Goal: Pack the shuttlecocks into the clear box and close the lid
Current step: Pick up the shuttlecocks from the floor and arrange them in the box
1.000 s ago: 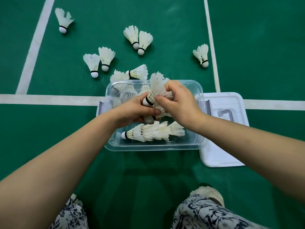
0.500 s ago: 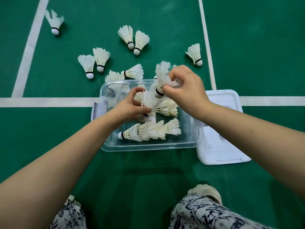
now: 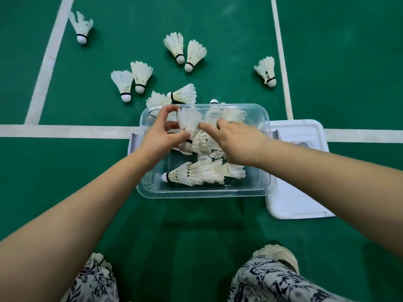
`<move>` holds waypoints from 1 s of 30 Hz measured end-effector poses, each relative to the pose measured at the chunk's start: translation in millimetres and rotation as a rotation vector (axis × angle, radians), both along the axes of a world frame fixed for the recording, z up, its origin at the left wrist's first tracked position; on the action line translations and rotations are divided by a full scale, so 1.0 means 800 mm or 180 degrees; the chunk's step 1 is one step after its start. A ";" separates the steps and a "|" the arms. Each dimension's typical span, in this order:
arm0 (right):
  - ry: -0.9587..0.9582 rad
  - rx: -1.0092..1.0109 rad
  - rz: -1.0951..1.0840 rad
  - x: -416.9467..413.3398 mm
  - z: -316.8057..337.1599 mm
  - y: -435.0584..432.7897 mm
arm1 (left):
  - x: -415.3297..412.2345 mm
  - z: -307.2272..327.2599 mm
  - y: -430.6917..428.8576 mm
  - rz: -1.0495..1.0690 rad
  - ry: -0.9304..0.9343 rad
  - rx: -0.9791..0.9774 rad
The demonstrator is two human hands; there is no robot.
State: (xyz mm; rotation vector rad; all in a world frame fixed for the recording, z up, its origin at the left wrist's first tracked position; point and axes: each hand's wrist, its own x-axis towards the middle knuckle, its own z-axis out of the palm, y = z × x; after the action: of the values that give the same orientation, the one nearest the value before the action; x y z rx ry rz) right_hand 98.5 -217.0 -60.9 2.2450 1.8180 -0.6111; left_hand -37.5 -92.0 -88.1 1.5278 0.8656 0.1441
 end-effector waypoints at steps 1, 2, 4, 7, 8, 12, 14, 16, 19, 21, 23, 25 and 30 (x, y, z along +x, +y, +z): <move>0.0004 -0.0038 0.0001 -0.002 -0.002 0.005 | 0.000 -0.001 -0.001 0.0017 0.0088 0.0099; 0.0040 -0.0060 -0.0027 -0.003 -0.003 0.011 | 0.000 -0.002 -0.002 0.0047 0.0177 0.0207; 0.0130 -0.0079 -0.0111 -0.003 -0.003 0.019 | 0.001 -0.003 -0.001 0.0187 0.0274 0.0396; 0.0100 -0.0018 -0.0146 0.001 -0.007 0.010 | 0.001 -0.004 -0.003 0.0217 0.0316 0.0603; 0.0018 0.0027 -0.0102 0.001 -0.011 0.003 | 0.001 -0.004 -0.004 0.0123 0.0307 0.0652; -0.0272 0.0152 0.0090 0.000 -0.032 -0.015 | 0.001 -0.006 -0.008 -0.0105 0.0315 0.0734; -0.0365 0.0172 0.0120 -0.001 -0.038 -0.018 | 0.002 -0.009 -0.006 -0.0057 0.0355 0.0794; -0.0445 0.0150 0.0090 -0.002 -0.039 -0.019 | 0.002 -0.009 -0.006 -0.0023 0.0390 0.0836; -0.0510 -0.0012 0.0016 -0.003 -0.035 -0.016 | 0.002 -0.008 -0.005 0.0095 0.0350 0.0708; -0.0444 -0.0059 0.0015 -0.004 -0.036 -0.012 | 0.002 -0.008 -0.005 0.0209 0.0283 0.0549; -0.0364 -0.0099 0.0020 -0.005 -0.041 -0.008 | 0.001 -0.009 -0.005 0.0331 0.0185 0.0336; -0.0245 -0.0149 -0.0053 -0.007 -0.049 -0.005 | 0.000 -0.012 -0.008 0.0404 0.0115 0.0171; 0.0231 -0.0249 -0.0235 -0.001 -0.052 -0.007 | -0.002 -0.022 -0.012 0.0577 0.0118 -0.0101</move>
State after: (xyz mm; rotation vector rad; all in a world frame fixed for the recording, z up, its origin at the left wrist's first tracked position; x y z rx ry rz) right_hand 97.8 -222.7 -102.1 2.2746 1.7180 -0.7727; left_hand -39.1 -102.0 -105.6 1.4252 1.0313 0.2334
